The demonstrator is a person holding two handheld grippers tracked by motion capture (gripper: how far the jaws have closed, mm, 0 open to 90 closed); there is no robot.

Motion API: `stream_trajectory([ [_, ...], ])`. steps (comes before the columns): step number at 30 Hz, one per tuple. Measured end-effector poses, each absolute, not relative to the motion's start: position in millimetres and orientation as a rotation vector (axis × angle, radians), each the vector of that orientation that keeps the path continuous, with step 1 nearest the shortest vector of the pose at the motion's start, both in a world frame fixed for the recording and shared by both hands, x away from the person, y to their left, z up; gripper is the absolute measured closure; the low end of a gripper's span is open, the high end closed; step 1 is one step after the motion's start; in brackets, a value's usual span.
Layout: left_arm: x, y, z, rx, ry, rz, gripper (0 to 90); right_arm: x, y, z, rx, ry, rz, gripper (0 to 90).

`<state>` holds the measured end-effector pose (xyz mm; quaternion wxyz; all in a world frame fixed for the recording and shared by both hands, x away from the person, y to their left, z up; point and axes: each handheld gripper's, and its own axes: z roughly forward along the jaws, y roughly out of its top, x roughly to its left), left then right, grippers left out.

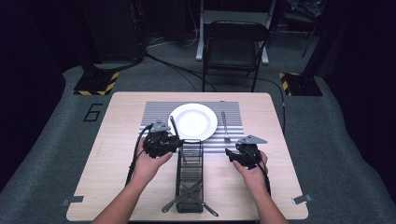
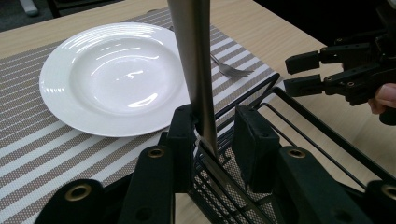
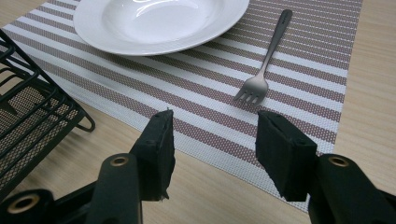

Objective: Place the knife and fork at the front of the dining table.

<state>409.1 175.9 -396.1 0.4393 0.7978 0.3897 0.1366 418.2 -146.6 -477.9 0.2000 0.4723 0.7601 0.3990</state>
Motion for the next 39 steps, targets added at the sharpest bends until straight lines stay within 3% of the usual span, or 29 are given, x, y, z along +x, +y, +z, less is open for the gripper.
stream_trajectory([
  [16,405.3,175.9,-400.7,1.978,0.964,0.353,80.9,419.8,-147.1,-480.0,1.337,2.138,1.116,45.9],
  [39,396.0,154.5,-392.3,2.043,0.896,0.386,82.1,421.3,-151.4,-480.8,1.350,2.128,1.124,45.9],
])
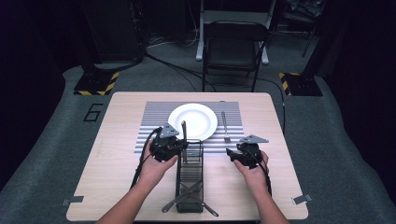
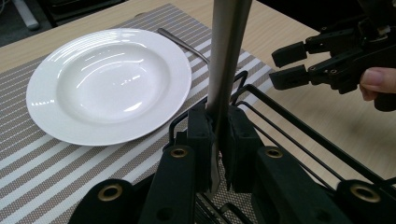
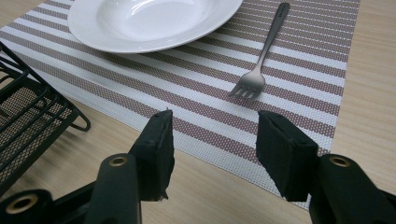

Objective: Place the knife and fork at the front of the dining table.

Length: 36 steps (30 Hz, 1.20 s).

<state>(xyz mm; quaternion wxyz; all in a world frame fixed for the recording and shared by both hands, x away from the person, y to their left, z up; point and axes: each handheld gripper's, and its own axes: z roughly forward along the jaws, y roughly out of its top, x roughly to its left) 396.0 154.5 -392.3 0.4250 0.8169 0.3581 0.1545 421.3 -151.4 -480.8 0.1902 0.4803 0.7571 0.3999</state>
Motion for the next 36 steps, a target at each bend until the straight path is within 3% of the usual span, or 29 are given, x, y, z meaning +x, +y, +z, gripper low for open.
stream_trajectory([
  [36,385.8,164.8,-357.2,2.030,0.880,0.352,82.6,421.5,-151.2,-481.9,1.351,2.129,1.127,45.9],
])
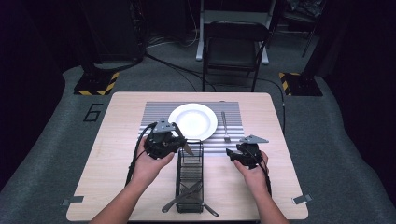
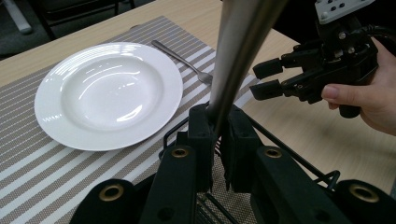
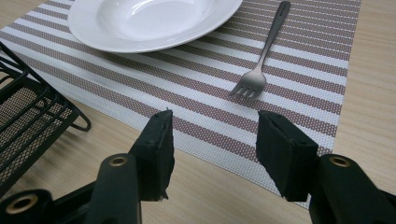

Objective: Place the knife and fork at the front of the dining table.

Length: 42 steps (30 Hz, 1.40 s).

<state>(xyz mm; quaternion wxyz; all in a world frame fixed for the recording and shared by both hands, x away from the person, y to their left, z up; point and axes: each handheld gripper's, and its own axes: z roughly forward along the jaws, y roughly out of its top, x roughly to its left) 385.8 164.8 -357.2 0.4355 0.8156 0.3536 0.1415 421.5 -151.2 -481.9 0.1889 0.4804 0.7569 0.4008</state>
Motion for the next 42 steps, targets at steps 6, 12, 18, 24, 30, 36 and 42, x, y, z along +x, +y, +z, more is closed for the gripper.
stream_trajectory([
  [6,385.3,170.1,-350.1,2.017,0.896,0.342,82.6,421.3,-150.2,-482.3,1.351,2.134,1.125,45.9],
  [12,383.5,176.0,-337.9,2.013,0.894,0.340,82.6,421.4,-150.5,-482.5,1.355,2.132,1.121,45.9],
  [18,379.9,182.8,-323.2,1.995,0.902,0.331,82.6,421.5,-151.1,-482.6,1.356,2.129,1.128,45.9],
  [24,375.4,190.5,-309.7,1.983,0.905,0.345,82.6,421.3,-150.7,-482.5,1.354,2.132,1.122,45.9],
  [30,371.3,197.8,-301.8,1.978,0.907,0.345,82.6,421.4,-150.8,-482.6,1.355,2.130,1.126,45.9],
  [36,369.4,207.6,-295.4,1.967,0.917,0.360,82.6,421.2,-150.6,-482.5,1.355,2.132,1.121,45.9],
  [42,370.8,218.5,-295.9,1.959,0.937,0.374,82.6,421.3,-150.5,-482.6,1.354,2.131,1.119,45.9],
])
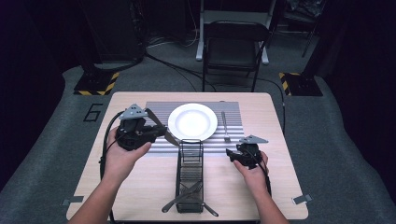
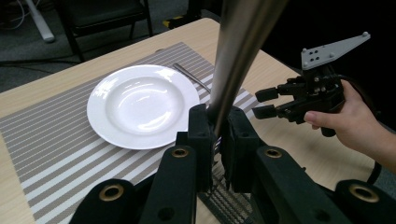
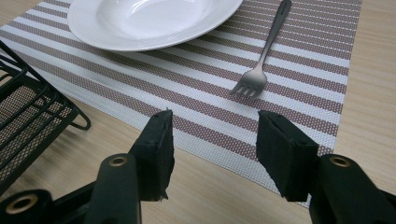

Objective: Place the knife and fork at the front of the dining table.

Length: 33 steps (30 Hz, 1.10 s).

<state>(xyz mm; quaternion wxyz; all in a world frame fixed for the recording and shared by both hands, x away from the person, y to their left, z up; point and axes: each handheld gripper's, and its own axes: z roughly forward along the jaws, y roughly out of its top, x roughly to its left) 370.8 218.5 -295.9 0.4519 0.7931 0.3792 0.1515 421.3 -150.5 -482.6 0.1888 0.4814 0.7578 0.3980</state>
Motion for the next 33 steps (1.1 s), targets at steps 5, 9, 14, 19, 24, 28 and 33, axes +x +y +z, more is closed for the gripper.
stream_trajectory([
  [5,374.9,225.5,-303.1,1.957,0.962,0.380,82.6,421.3,-150.5,-482.5,1.353,2.130,1.123,45.9],
  [9,377.4,229.0,-310.6,1.952,0.979,0.373,82.6,421.2,-150.2,-482.6,1.351,2.132,1.124,45.9],
  [14,380.7,230.6,-320.9,1.940,1.003,0.395,82.6,421.1,-150.5,-482.3,1.353,2.129,1.127,45.8],
  [19,386.5,234.8,-332.5,1.939,1.030,0.413,82.6,421.1,-151.0,-482.2,1.353,2.127,1.125,45.8],
  [24,392.9,240.3,-343.6,1.928,1.057,0.420,82.6,421.3,-151.2,-482.2,1.349,2.128,1.127,45.8],
  [28,397.7,245.2,-351.1,1.915,1.084,0.433,82.6,421.0,-150.8,-482.2,1.356,2.128,1.126,45.8],
  [33,402.9,251.4,-360.7,1.889,1.120,0.457,82.6,421.0,-151.2,-482.4,1.351,2.133,1.122,45.8],
])
